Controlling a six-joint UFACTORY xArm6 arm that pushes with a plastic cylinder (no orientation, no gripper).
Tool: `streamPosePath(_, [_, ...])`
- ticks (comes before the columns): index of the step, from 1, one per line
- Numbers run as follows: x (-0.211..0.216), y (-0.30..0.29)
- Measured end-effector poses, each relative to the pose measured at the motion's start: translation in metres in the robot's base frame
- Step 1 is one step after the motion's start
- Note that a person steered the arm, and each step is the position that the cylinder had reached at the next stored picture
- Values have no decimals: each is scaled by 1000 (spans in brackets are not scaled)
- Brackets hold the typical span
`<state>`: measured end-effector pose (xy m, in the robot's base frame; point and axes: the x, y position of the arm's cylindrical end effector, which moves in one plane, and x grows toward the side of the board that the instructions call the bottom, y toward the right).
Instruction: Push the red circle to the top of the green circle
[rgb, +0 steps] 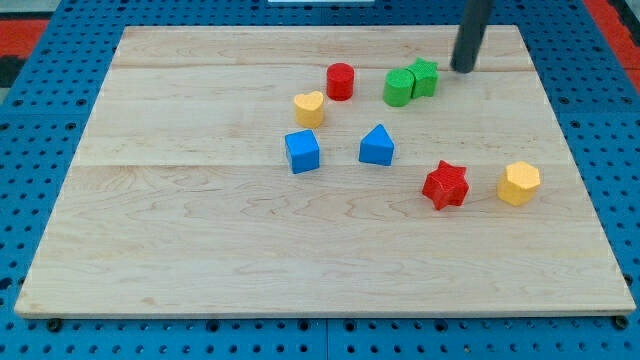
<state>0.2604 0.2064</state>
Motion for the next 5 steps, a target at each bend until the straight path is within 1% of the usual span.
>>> streamPosePath(1, [-1, -5])
streamPosePath(2, [22, -47])
streamPosePath(3, [24, -78])
streamPosePath(4, [20, -67])
streamPosePath(5, [-12, -100])
